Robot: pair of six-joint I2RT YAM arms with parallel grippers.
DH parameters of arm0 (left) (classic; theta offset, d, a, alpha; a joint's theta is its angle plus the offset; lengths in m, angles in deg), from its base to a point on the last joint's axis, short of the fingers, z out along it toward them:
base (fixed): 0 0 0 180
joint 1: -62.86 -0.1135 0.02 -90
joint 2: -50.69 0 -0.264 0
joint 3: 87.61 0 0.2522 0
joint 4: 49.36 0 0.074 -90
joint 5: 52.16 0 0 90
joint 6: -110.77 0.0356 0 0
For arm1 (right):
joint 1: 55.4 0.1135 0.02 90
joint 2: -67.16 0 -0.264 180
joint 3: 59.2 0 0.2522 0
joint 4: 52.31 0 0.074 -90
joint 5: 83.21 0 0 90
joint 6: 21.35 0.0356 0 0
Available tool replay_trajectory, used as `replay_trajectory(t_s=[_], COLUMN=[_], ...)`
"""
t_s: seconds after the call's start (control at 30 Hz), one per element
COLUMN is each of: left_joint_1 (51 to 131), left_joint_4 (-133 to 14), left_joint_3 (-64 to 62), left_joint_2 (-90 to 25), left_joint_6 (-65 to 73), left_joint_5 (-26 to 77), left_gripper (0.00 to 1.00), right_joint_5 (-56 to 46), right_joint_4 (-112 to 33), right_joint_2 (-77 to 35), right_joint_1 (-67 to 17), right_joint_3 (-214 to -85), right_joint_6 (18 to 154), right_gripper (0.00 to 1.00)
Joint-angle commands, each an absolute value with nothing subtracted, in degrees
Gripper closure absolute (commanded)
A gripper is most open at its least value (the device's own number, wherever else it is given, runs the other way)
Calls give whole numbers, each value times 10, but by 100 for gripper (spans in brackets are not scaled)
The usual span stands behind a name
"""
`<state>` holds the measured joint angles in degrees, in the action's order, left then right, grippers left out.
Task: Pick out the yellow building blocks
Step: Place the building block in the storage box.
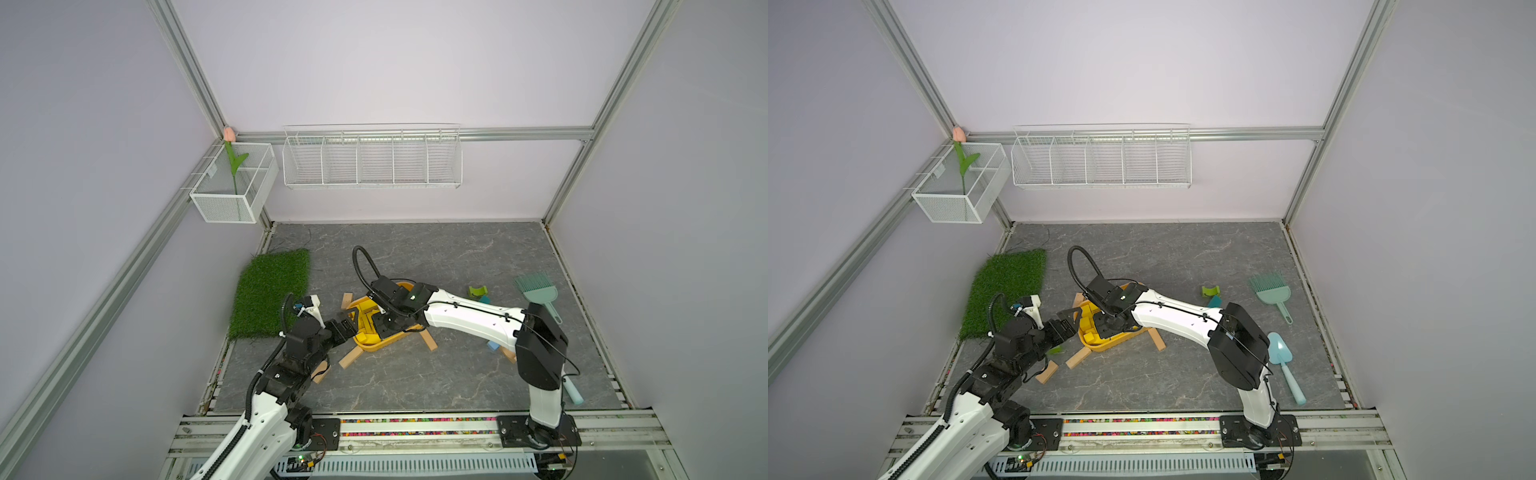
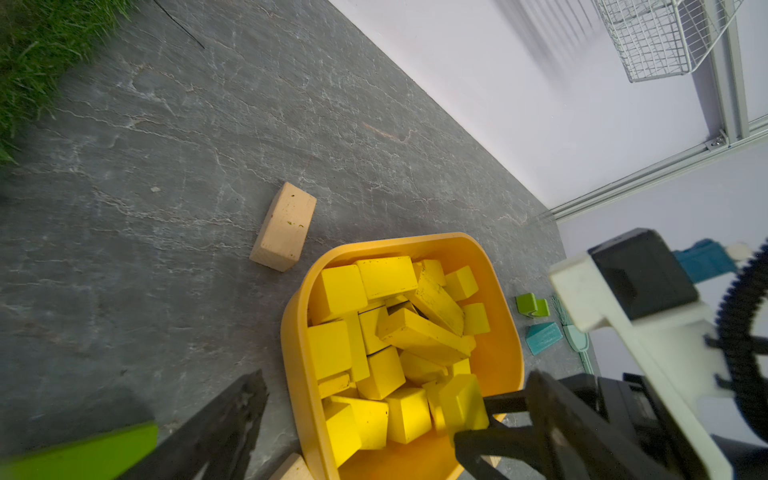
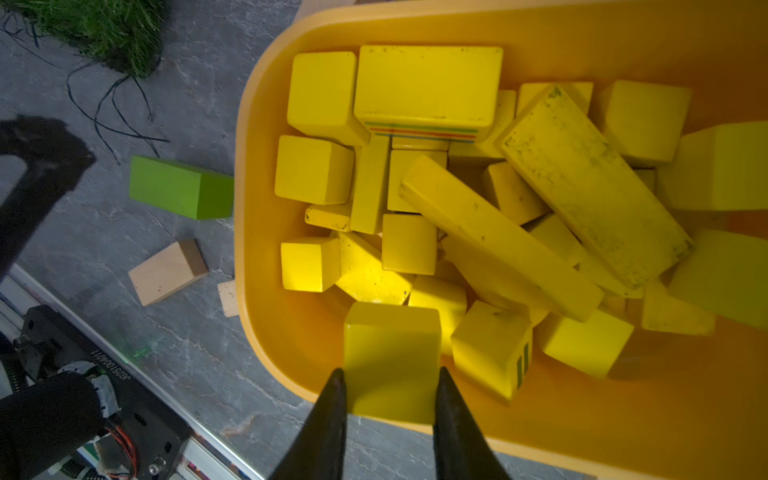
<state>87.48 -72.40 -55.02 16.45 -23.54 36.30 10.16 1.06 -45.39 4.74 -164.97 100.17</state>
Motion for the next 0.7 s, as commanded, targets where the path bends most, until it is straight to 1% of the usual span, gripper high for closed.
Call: replay_trajectory(t_s=[0.0, 0.67], left_joint_1=[870, 854], left_joint_4=[-714, -702], left_joint_3=[-557, -564], left_joint_2=[165, 166], left_joint_6=[-241, -239], left_joint_5=[359, 335], left_gripper=[0, 0], right_joint_5=[93, 93], right_joint_4=[9, 38], right_joint_2=[-478, -585], right_joint_1=[51, 51], right_joint_3=[-1675, -1776], right_joint_6=[1010, 1001], right_gripper=[73, 73])
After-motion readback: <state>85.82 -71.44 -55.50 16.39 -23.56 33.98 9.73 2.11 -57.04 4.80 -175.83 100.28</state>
